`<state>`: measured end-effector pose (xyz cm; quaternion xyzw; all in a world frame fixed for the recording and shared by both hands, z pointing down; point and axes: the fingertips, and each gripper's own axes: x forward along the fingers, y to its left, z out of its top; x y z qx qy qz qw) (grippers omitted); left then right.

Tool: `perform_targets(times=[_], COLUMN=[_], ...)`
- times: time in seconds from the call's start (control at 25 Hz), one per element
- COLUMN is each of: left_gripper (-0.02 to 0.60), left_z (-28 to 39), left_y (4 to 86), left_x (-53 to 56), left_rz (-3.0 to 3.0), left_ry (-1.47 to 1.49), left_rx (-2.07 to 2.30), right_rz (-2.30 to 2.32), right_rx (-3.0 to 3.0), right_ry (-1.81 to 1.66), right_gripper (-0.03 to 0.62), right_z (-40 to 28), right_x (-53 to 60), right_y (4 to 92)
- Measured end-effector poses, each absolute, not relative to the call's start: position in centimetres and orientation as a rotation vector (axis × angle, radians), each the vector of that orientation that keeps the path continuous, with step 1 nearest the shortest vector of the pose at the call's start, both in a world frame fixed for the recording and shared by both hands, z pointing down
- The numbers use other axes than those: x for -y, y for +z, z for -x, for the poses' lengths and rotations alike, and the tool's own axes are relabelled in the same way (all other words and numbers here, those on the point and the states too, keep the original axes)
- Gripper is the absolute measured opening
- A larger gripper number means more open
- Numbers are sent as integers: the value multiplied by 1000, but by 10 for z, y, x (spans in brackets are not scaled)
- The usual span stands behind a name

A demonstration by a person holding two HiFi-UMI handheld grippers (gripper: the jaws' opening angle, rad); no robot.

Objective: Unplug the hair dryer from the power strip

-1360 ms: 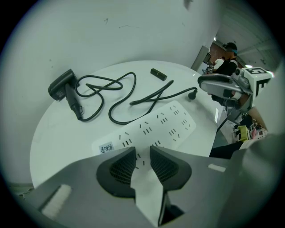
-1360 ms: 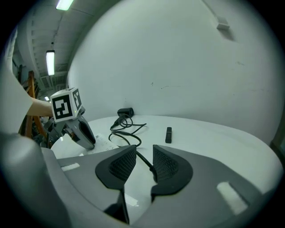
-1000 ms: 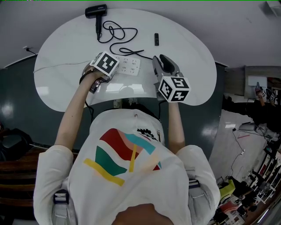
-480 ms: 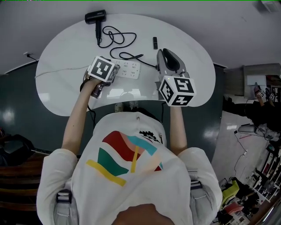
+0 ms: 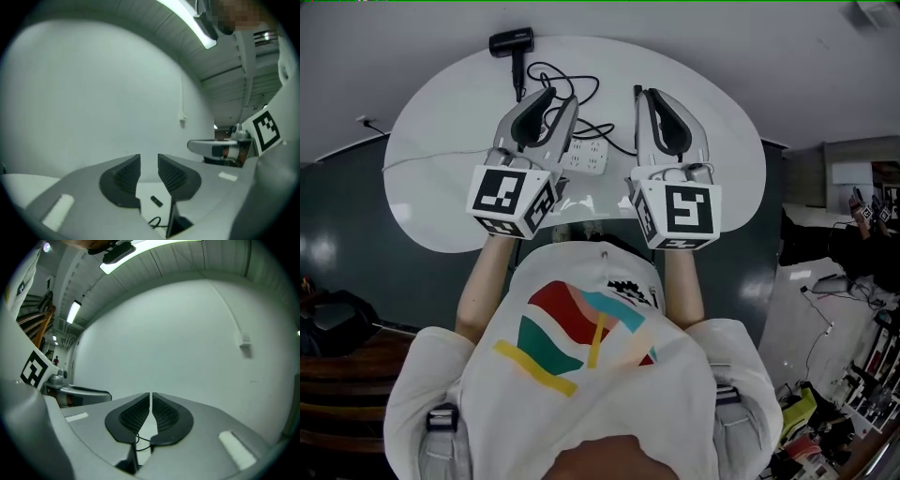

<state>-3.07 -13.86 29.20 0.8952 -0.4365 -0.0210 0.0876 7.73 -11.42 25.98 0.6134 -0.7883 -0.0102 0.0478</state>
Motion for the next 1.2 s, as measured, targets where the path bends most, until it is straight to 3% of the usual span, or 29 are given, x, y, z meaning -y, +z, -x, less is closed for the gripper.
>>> perform_targets(times=[0.28, 1.2], left_gripper=[0, -2], left_z=[54, 73], left_y=[254, 240], left_x=[109, 86], left_rz=[-2748, -2810], left_ry=[-239, -245], left_rx=[1622, 1734], right_rz=[-1854, -1780], right_rx=[2447, 2438], right_ry=[-88, -85], right_gripper=[14, 14], right_z=[-58, -30], right_x=[102, 79], right_y=[254, 282])
